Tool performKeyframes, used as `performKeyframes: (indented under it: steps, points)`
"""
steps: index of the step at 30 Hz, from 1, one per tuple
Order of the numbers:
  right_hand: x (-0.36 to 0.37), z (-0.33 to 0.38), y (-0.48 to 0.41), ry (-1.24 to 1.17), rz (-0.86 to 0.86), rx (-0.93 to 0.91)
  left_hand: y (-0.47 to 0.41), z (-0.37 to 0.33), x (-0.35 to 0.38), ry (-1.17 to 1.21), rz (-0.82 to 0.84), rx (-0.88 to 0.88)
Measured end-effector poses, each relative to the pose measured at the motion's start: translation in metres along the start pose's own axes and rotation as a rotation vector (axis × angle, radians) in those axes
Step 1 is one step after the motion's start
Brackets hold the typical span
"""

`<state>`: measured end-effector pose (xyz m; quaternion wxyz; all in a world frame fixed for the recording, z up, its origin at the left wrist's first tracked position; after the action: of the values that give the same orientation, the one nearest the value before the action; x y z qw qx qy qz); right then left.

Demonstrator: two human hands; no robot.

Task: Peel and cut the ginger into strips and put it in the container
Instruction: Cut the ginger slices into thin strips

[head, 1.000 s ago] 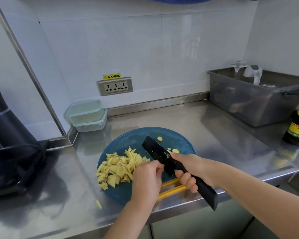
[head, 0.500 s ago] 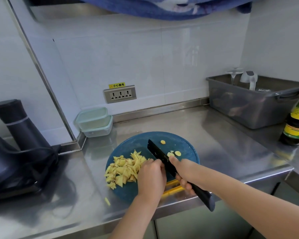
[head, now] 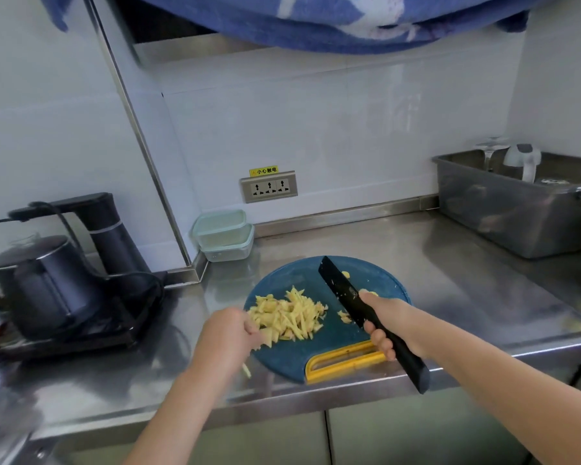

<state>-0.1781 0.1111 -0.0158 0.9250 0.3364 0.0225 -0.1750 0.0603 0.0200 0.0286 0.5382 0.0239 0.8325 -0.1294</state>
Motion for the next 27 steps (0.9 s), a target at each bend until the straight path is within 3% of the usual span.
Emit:
performKeyframes:
  steps: [2,4,9,11,14,18,23,27]
  points:
    - [0.002,0.008,0.002,-0.004,-0.004,-0.053,0.006,0.030,0.002,-0.126,0.138,-0.205]
    - [0.004,0.016,0.003,-0.011,-0.009,-0.094,0.018,0.041,0.011,-0.088,0.276,-0.301]
    - [-0.003,0.026,0.004,-0.007,-0.022,-0.131,0.026,0.038,0.023,0.161,0.271,-0.453]
    - [-0.012,0.027,0.004,0.012,-0.045,-0.152,0.026,0.037,0.026,0.158,0.287,-0.471]
    - [-0.027,0.027,0.003,0.058,-0.080,-0.192,0.018,0.011,0.019,0.016,0.203,-0.259]
    - [-0.044,0.028,0.002,0.068,-0.130,-0.207,-0.001,-0.047,0.012,0.010,0.012,0.029]
    - [-0.059,0.026,-0.002,0.076,-0.150,-0.198,-0.022,-0.100,0.035,-0.049,-0.124,0.221]
    - [-0.065,0.021,-0.009,0.105,-0.153,-0.166,-0.017,-0.143,0.081,0.017,-0.021,0.451]
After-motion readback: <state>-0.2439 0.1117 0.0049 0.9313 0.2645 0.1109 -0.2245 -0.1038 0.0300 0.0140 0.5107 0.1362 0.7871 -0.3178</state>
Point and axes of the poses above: each hand's wrist, its own y-axis away from the middle knuckle, its own x-axis out of the palm, z = x × y, the point moved 7 cm from there along -y, towards the middle knuckle, and after that the axes turned 9 degrees about -z, right-handed, at the moved point
